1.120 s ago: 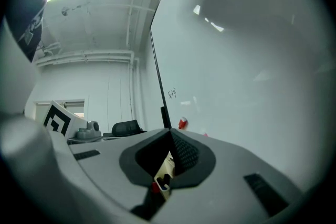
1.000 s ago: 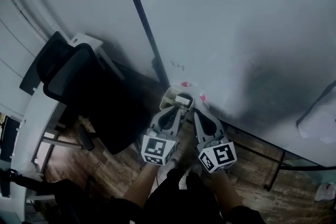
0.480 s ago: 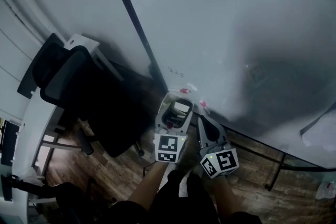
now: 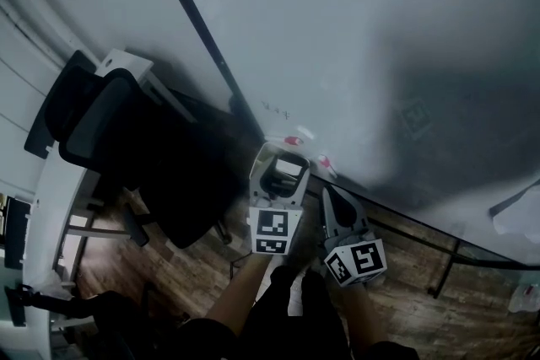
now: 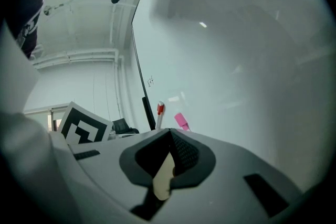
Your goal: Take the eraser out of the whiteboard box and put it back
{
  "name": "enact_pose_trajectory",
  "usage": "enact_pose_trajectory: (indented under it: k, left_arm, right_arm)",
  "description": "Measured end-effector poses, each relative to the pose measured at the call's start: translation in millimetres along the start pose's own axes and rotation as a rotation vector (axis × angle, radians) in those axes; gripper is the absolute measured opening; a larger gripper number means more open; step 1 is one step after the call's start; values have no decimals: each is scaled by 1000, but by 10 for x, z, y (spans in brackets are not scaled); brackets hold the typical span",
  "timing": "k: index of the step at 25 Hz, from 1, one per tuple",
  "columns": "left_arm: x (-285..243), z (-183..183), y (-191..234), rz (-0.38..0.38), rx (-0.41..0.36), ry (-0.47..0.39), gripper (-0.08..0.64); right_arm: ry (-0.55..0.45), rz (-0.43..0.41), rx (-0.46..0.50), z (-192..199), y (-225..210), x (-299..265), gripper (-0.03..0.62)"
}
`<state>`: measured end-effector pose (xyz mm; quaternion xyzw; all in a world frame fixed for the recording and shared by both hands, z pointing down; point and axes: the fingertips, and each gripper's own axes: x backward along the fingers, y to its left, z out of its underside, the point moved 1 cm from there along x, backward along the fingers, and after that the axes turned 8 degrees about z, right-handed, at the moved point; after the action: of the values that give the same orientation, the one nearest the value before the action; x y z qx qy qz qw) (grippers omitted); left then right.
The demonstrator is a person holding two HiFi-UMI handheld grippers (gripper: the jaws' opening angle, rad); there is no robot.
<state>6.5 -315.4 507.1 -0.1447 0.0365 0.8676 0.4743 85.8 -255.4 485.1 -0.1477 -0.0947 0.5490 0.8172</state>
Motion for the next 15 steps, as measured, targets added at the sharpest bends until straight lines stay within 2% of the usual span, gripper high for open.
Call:
enact_pose_trajectory:
  k: [9, 15]
  left_arm:
    - [8, 4, 28, -2, 14, 5, 253]
    - [129, -248, 53, -2, 8, -62, 253]
  right_arm:
    - [-5, -7, 7, -47, 54, -16, 2]
    - [-24, -11, 19, -173, 117, 2, 2]
